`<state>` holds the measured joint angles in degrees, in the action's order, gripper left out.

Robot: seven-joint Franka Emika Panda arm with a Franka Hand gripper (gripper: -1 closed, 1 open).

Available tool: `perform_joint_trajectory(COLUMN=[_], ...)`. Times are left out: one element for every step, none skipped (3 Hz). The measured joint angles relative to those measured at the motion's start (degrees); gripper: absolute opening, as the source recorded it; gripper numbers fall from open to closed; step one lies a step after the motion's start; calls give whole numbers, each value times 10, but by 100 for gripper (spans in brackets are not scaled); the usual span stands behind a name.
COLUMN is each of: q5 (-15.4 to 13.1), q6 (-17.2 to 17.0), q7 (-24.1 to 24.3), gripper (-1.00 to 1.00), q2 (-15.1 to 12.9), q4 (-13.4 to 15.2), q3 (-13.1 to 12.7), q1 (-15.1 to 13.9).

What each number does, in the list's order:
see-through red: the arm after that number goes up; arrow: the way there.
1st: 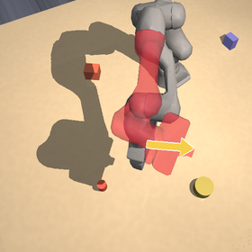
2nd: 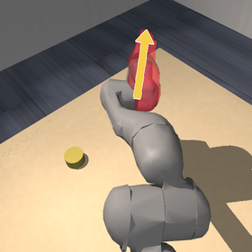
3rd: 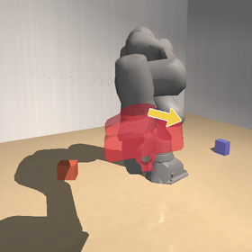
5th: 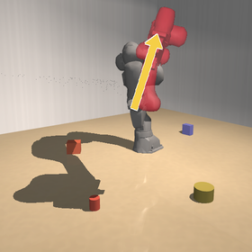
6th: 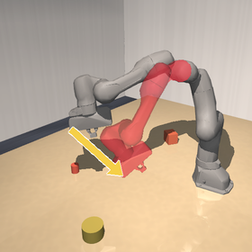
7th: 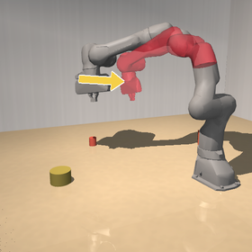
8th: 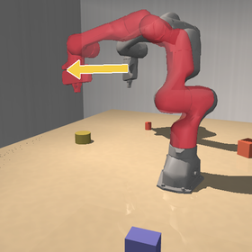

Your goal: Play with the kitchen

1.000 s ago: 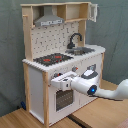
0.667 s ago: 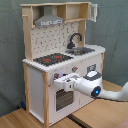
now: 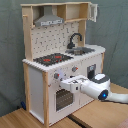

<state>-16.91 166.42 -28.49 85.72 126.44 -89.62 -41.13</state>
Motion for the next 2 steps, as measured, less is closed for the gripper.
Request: perform_joint_trajectory(q5=[0, 0], q6=[-39, -77], q7=[4, 4], gripper=[100, 100], q2=[-1, -5], q4=[18, 20], q3=[2, 7], q1=[44, 90])
